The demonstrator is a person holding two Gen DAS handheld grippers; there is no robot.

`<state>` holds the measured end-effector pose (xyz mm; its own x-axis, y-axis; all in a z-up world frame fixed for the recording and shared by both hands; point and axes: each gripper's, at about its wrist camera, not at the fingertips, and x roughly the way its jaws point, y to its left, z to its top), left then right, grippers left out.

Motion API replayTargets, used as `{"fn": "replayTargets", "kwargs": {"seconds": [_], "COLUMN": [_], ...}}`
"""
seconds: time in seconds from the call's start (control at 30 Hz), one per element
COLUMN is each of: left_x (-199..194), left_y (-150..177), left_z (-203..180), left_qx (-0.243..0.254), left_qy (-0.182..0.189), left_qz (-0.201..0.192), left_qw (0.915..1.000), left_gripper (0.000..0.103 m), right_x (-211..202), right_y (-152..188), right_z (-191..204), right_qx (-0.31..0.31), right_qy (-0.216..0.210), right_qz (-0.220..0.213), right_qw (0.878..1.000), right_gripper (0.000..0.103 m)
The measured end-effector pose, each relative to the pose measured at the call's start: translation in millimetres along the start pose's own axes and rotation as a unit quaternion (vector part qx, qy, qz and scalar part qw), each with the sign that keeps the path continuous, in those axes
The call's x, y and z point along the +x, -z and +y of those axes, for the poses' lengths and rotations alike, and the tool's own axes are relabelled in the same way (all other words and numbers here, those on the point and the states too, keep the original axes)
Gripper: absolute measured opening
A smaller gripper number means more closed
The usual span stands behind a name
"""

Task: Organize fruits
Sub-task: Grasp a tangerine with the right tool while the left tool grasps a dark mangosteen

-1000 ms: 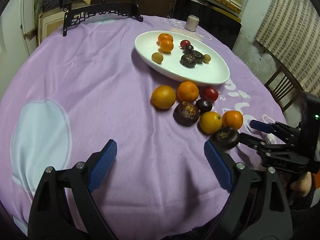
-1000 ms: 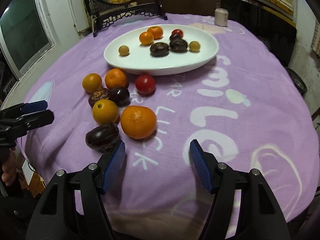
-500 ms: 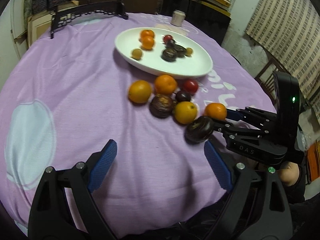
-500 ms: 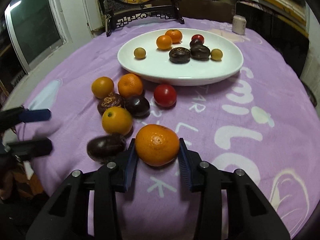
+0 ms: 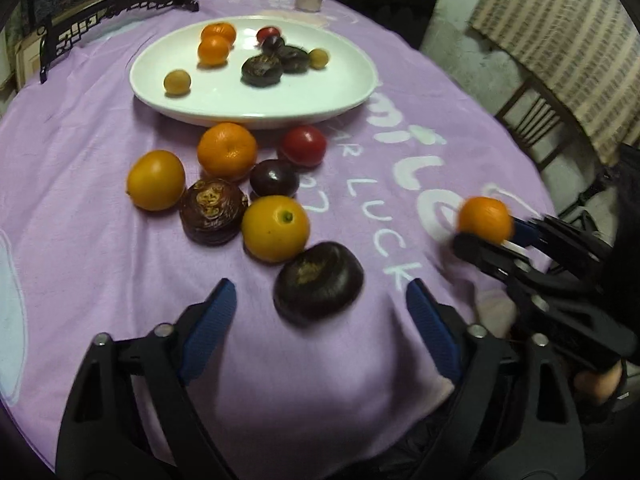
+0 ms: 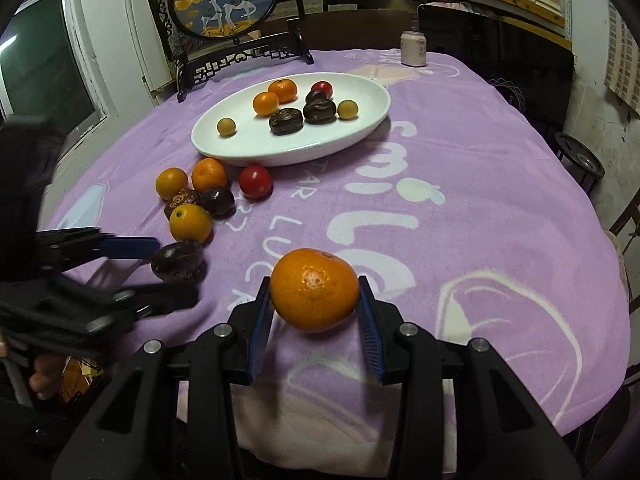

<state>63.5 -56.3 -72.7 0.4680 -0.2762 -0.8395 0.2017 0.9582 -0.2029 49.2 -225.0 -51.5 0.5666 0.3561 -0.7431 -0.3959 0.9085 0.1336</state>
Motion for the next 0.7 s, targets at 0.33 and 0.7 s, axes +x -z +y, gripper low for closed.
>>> {"fn": "replayTargets", "kwargs": {"seconds": [0.33,0.7], "left_x": [-15.9,-57.9], "left_y": [9.5,8.7], "left_z": [3.6,46.9], "left_qx": [0.013,-0.034], "left_qy": [-0.014,-0.016], "left_qz": [-0.024,-0.074], "left_qw": [0.9995,0.9965], "left_gripper": [0.042,0.042], "right_x": [1.9,12.0], "right_y": [-1.1,-17.5], "right_z": [11.3,35.1], "right_qx": [-0.007,-0.023], "right_qy": [-0.011,-0.027], "right_qz": [0.002,0.008], "right_qw": [1.000,0.999], "right_gripper": [0.041,0.041]}}
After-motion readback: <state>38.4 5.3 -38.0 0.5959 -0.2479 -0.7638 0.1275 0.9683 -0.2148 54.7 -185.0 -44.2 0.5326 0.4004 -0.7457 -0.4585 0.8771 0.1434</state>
